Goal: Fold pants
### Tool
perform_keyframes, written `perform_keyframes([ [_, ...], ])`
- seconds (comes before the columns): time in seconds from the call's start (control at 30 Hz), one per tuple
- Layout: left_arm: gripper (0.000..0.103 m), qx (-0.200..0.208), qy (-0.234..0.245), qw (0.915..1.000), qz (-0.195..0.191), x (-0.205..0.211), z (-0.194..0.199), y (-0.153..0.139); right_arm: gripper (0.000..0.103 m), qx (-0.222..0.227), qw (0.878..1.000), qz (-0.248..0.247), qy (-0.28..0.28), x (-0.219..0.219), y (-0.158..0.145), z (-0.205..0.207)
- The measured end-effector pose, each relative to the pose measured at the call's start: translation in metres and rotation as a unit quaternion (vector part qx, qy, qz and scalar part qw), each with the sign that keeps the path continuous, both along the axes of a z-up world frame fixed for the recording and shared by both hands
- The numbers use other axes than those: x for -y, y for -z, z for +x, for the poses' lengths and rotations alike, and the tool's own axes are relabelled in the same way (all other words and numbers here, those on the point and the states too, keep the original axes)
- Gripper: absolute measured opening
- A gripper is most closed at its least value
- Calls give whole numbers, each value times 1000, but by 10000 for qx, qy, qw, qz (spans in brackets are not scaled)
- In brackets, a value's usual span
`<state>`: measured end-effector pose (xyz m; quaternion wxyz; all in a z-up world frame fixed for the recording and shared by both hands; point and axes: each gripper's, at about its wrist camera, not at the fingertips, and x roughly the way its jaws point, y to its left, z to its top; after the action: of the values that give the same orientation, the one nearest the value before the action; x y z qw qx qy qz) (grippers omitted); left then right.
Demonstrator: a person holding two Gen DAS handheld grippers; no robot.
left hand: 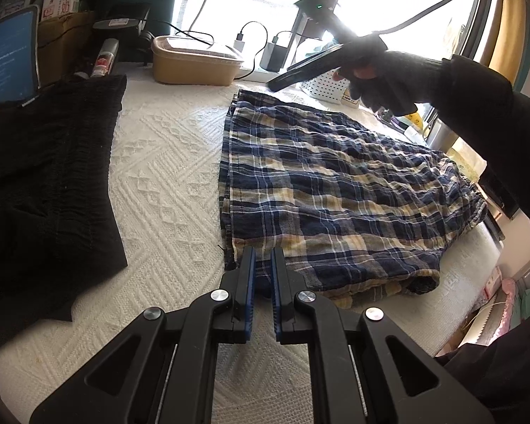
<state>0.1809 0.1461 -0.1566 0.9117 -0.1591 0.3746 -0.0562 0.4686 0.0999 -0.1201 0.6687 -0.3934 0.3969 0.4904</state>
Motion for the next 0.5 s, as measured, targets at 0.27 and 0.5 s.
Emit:
perform_keyframes([
  [0.27,7,-87,-345,9986,386,-16,7,-9,84,354,9994,21,-58,55,-10,-28],
  [0.5,7,-103,-415,9981,440,-17,6,-14,52,93,9992,168,-364,30,2,-33],
])
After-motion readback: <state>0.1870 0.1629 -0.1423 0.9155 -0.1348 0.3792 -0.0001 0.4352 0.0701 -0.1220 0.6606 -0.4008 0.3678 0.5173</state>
